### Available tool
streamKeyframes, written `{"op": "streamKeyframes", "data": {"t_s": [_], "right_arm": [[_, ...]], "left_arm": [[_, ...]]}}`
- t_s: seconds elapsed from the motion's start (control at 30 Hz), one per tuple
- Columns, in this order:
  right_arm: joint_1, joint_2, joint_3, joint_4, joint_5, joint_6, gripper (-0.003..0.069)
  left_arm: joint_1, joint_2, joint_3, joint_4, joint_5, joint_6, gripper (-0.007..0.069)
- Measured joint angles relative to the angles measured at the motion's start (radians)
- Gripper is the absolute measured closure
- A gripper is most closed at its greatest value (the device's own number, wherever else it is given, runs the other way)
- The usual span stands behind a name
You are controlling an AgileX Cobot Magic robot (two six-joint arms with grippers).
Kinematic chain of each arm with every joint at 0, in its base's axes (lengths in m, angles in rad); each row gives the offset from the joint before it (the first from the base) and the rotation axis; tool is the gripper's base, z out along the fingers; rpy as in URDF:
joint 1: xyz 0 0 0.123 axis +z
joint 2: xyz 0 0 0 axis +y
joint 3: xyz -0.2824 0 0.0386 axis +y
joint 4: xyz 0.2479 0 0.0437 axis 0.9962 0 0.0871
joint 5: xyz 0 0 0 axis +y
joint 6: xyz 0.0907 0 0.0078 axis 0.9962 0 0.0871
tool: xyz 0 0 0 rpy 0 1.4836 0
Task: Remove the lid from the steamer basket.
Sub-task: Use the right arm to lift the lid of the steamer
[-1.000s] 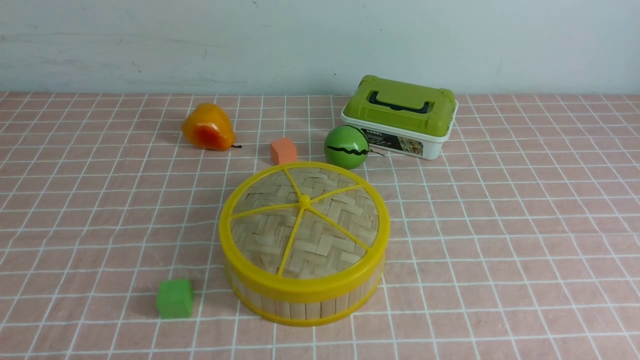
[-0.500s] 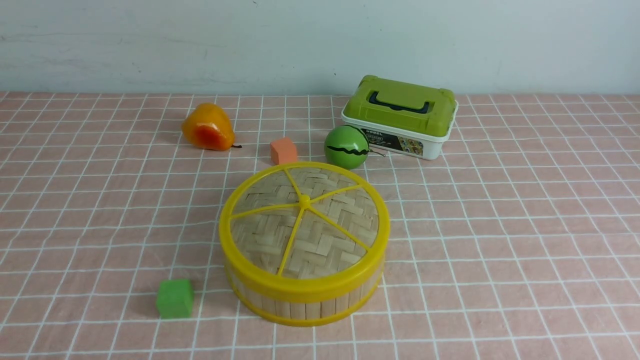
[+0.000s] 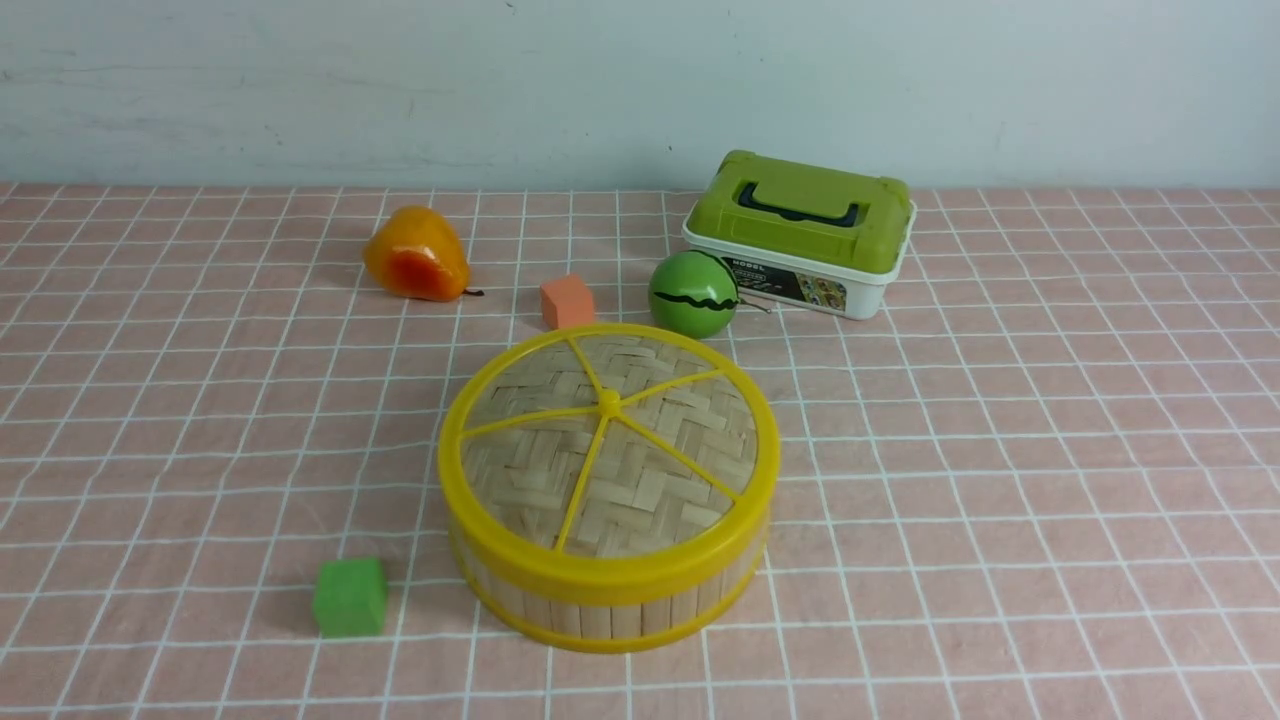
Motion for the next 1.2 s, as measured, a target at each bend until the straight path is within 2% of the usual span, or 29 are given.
{"op": "streamKeyframes", "data": {"t_s": [0.1,0.17,0.2,0.27,0.33,0.4,0.47,0.5,0.57,0.63,0.73,0.87,1.17,1.2], "right_arm": [[0.000,0.000,0.000,-0.031,-0.006,-0.039,0.0505],[0.000,0.000,-0.007,-0.049,0.002,-0.141,0.0504],[0.000,0.000,-0.010,-0.051,0.005,-0.151,0.0504],[0.000,0.004,-0.088,-0.073,0.074,-0.295,0.0520],[0.001,0.047,-0.179,-0.115,0.147,-0.402,0.0566],[0.001,0.148,-0.331,-0.185,0.271,-0.556,0.0641],[0.001,0.281,-0.481,-0.245,0.410,-0.714,0.0673],[0.001,0.309,-0.511,-0.255,0.442,-0.730,0.0674],[0.002,0.479,-0.675,-0.306,0.639,-0.907,0.0680],[0.027,0.616,-0.780,-0.337,0.764,-0.986,0.0680],[0.092,0.741,-0.884,-0.351,0.826,-1.012,0.0680],[0.184,0.889,-1.002,-0.362,0.831,-1.016,0.0675],[0.323,1.109,-1.135,-0.362,0.700,-0.957,0.0665],[0.364,1.153,-1.149,-0.363,0.695,-0.953,0.0664]], "left_arm": [[0.000,0.000,0.000,0.000,0.000,0.000,0.0386],[0.000,0.000,0.000,0.000,0.000,0.000,0.0386],[0.000,0.000,0.000,0.000,0.000,0.000,0.0386],[0.000,0.000,0.000,0.000,0.000,0.000,0.0386],[0.000,0.000,0.000,0.000,0.000,0.000,0.0386],[0.000,0.000,0.000,0.000,0.000,0.000,0.0386],[0.000,0.000,0.000,0.000,0.000,0.000,0.0386],[0.000,0.000,0.000,0.000,0.000,0.000,0.0386],[0.000,0.000,0.000,0.000,0.000,0.000,0.0386],[0.000,0.000,0.000,0.000,0.000,0.000,0.0386],[0.000,0.000,0.000,0.000,0.000,0.000,0.0386],[0.000,0.000,0.000,0.000,0.000,0.000,0.0386],[0.000,0.000,0.000,0.000,0.000,0.000,0.0386],[0.000,0.000,0.000,0.000,0.000,0.000,0.0386]]}}
